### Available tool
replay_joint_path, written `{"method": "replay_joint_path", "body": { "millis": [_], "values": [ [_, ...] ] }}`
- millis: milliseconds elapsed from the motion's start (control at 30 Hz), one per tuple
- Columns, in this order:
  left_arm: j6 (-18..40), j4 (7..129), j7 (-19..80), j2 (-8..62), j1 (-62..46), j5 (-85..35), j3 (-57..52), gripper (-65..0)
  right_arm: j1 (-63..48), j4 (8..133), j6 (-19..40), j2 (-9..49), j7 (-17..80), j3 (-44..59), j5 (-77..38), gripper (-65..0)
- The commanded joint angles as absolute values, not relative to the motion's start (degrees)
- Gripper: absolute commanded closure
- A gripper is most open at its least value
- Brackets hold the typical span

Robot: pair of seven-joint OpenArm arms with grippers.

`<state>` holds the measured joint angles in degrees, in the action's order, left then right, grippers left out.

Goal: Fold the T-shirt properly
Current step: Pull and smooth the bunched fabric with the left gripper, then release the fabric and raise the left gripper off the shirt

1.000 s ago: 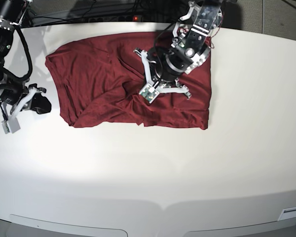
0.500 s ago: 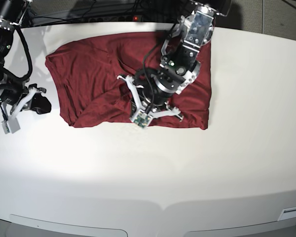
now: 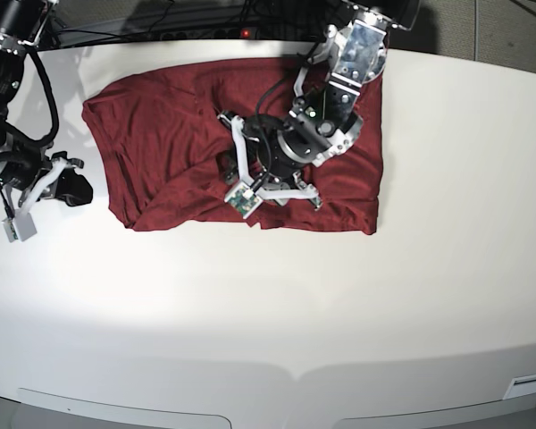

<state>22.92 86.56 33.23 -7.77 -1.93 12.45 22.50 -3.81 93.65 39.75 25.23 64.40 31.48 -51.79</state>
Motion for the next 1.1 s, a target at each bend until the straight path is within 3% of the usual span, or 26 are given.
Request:
{"method": "replay_joint_path", "body": {
  "millis": [0, 200, 467, 633, 867, 1067],
  "values": [
    [23.0, 87.4, 31.7, -8.5, -1.1, 12.4, 22.7, -21.1, -3.0, 94.5, 40.0, 26.3, 63.4, 31.9, -53.2, 0.0],
    [23.0, 87.4, 32.7, -8.4, -1.1, 19.3, 22.7, -21.1, -3.0, 94.5, 40.0, 26.3, 63.4, 31.9, -53.2, 0.0],
    [23.0, 87.4, 33.0, -8.4, -1.3, 19.5, 22.6, -20.2, -3.0, 94.5, 40.0, 26.3, 63.4, 31.9, -53.2, 0.0],
    [23.0, 87.4, 32.1, -8.4, -1.3, 19.5, 22.6, 0.0, -3.0, 94.5, 40.0, 26.3, 63.4, 31.9, -53.2, 0.0],
    [21.3, 87.4, 27.0, -8.6, -1.1, 15.9, 22.6, 0.0, -3.0, 94.5, 40.0, 26.3, 63.4, 31.9, -53.2, 0.0],
    [13.2, 87.2, 19.0, -8.6, -0.6, 11.9, 22.6, 0.0, -3.0, 94.5, 40.0, 26.3, 63.5, 31.9, -53.2, 0.0]
  ]
}}
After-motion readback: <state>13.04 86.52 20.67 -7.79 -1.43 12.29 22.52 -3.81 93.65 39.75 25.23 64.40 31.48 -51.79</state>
